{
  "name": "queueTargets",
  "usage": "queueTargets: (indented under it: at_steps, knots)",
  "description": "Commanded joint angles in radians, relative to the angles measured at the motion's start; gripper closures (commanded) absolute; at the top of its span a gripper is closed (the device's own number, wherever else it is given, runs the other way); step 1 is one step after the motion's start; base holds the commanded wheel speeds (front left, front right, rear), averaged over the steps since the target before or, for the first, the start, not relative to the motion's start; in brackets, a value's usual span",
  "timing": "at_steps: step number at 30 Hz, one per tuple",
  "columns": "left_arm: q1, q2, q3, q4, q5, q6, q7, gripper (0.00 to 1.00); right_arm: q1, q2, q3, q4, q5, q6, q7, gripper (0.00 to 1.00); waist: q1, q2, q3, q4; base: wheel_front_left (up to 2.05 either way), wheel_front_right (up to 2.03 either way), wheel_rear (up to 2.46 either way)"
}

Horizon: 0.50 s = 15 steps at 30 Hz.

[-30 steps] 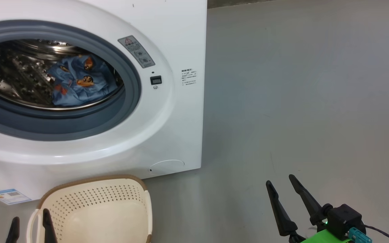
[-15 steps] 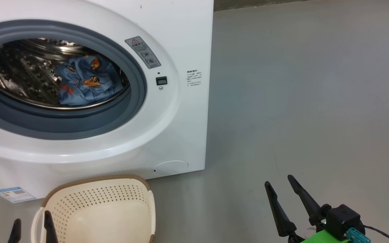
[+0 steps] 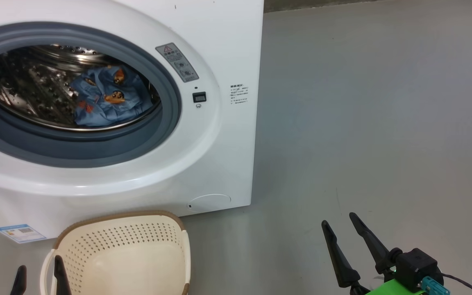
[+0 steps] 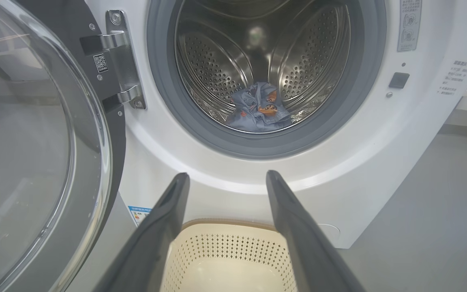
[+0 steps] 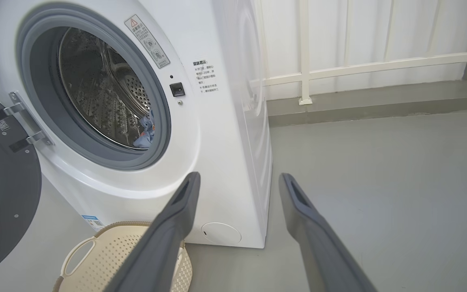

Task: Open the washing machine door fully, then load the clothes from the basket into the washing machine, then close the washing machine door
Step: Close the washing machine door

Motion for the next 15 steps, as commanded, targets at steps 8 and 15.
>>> queueTargets:
  at_steps: [8, 15]
  knots:
    - [-0.028, -0.003, 0.051, -0.016, 0.016, -0.006, -0.014, 0.00, -0.011, -0.002, 0.028, -0.020, -0.001, 0.001, -0.005, 0.00, 0.0000, 0.0000, 0.004, 0.000, -0.03, 0.02, 0.01]
    - [-0.031, -0.008, 0.057, -0.010, 0.024, -0.005, -0.014, 0.00, -0.012, -0.001, 0.026, -0.018, -0.001, 0.001, -0.005, 0.00, 0.0000, 0.0000, 0.005, 0.000, -1.06, 0.61, 0.45]
